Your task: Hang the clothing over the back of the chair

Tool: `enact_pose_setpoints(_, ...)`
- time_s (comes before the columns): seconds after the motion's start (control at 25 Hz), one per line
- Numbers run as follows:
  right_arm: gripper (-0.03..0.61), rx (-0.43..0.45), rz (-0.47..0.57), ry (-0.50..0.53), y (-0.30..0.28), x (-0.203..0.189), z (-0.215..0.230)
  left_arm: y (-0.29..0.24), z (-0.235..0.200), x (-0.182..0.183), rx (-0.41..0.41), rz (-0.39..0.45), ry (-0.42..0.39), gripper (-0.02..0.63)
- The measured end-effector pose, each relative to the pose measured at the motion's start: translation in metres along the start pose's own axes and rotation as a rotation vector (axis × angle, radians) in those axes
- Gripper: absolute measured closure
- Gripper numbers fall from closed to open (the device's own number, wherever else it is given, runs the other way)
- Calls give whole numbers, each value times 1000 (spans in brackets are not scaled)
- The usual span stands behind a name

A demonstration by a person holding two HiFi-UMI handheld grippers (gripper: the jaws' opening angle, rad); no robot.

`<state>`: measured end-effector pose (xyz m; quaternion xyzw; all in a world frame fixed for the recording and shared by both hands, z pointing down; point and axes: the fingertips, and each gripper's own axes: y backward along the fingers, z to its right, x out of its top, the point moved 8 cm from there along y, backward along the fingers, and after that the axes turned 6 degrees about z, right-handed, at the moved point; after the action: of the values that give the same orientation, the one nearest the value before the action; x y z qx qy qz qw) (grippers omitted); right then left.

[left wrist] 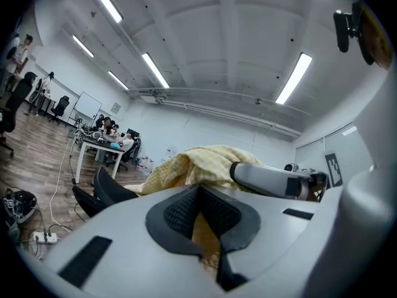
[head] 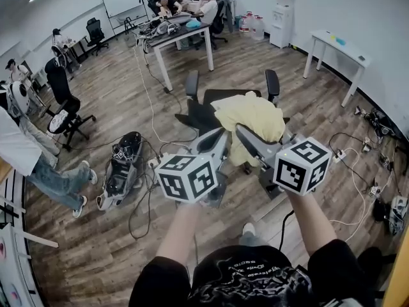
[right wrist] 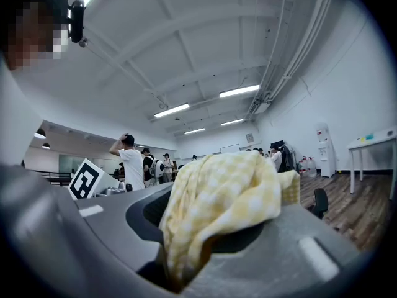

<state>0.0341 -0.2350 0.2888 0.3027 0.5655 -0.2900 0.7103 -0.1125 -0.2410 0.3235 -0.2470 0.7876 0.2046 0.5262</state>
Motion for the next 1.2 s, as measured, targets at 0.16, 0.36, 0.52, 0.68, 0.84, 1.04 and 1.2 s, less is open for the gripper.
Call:
enact_pose_setpoints(0.16, 440, -11, -16, -11, 8, -11, -10, 13, 3, -11, 11, -16, 0, 603)
enact_pose_setpoints(0.36, 439, -21, -69, -2, 17, -29, -17, 23, 5, -30, 27, -60, -9, 603)
enact_pose_setpoints(0.52, 439, -35, -83, -13, 25, -40, -18, 27, 6, -44, 26, -67, 5, 603)
enact_pose_setpoints(0.68, 436, -47, -125, 20, 25, -57, -19, 29, -1, -61, 45, -96, 44, 603)
enact_pose_setpoints(0.84, 434, -54, -150, -21, 32, -77, -18, 35, -3, -79, 67, -131, 48, 603)
enact_pose_setpoints(1.04, 434, -64, -196, -47, 35, -98, -14, 35, -9, -101, 92, -188, 42, 603)
enact_pose_setpoints(1.2, 433, -64, -231, -85, 37, -116, -6, 33, -13, -118, 114, -231, 56, 603)
